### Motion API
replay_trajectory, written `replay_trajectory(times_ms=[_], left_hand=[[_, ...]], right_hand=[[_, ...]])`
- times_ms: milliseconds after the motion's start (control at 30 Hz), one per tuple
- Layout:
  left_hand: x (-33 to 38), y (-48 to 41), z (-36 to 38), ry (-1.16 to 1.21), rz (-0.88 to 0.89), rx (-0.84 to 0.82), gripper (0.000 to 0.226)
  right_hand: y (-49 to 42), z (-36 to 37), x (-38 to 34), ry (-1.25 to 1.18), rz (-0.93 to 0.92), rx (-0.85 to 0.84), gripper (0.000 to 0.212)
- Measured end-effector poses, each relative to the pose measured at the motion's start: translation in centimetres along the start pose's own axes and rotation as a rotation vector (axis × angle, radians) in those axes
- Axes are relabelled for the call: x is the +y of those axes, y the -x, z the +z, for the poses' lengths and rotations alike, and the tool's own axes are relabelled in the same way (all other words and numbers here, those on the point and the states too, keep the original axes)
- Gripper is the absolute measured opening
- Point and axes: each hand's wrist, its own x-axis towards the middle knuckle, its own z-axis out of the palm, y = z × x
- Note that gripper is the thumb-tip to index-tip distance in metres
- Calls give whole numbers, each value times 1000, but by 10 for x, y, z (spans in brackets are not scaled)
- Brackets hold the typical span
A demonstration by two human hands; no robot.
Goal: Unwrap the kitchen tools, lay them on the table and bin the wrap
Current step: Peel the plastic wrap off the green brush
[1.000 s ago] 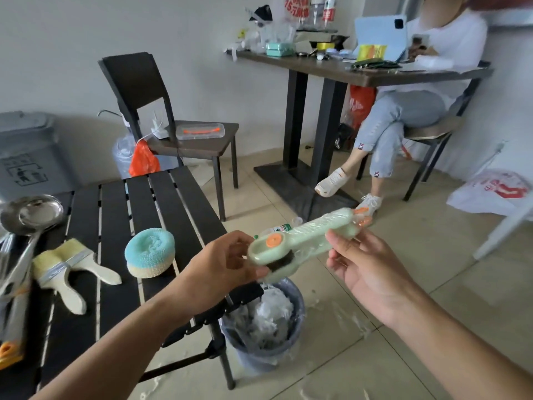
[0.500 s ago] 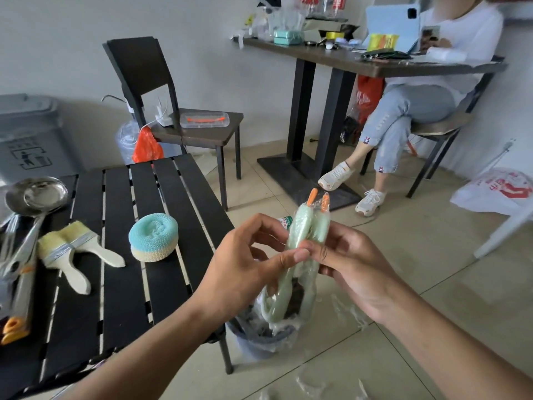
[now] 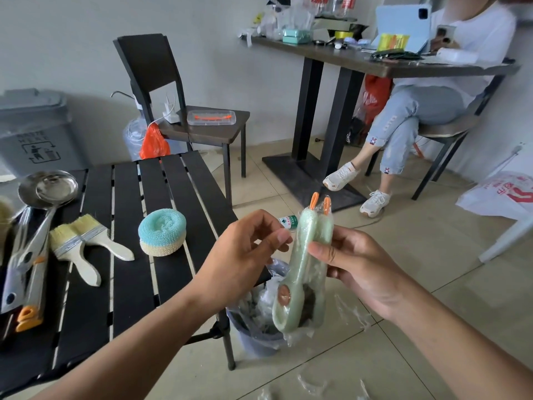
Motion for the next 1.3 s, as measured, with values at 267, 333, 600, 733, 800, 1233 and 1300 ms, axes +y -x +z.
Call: replay_trajectory(times_ms=[267,333,600,733,800,1233,1300], left_hand=[[-1,3,3,-18,-77,-71,29],[-1,2,3,-23,-60,-51,23],[-8,2,2,-160,-4,19,15],[-9,-1,-1,-69,-53,12,15],[-9,-3,-2,4,-83,0,15],[-8,-8,-7,518,-304,33,20],[-10,-9,-10,503,-350,70,20]], right_hand=[[1,6,0,54,0,-38,57],[0,6,0,65,-1,-42,55],[-2,7,2,55,42,-36,48],[-3,6,4,-90,107,-45,52],[-3,8,8,-186,161,-59,51],[6,23,8,15,315,-76,56],[5,21,9,-18,309,-19,57]])
